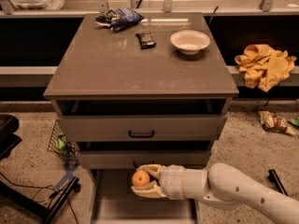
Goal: Pick orange from bottom drawer and place on counter
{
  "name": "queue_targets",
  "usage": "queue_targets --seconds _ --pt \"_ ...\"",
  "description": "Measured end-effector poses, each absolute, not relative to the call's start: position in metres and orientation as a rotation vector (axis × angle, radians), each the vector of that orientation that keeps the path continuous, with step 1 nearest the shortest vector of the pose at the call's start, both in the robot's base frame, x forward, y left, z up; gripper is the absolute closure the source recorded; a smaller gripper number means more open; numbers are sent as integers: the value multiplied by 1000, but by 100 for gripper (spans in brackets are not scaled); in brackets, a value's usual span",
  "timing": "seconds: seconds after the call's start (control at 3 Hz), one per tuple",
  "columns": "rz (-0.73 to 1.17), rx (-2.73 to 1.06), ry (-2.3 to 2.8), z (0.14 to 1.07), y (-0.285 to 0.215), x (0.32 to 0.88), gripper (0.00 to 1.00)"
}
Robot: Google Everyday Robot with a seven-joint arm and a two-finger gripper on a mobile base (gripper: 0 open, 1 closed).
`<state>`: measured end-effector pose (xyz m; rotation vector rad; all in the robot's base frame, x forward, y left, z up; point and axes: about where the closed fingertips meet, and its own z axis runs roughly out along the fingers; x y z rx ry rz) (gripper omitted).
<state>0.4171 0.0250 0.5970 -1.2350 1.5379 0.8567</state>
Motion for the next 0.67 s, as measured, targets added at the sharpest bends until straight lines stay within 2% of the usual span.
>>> queue_targets --seconds 0.67 --pt "841 -1238 1516 612 29 419 100"
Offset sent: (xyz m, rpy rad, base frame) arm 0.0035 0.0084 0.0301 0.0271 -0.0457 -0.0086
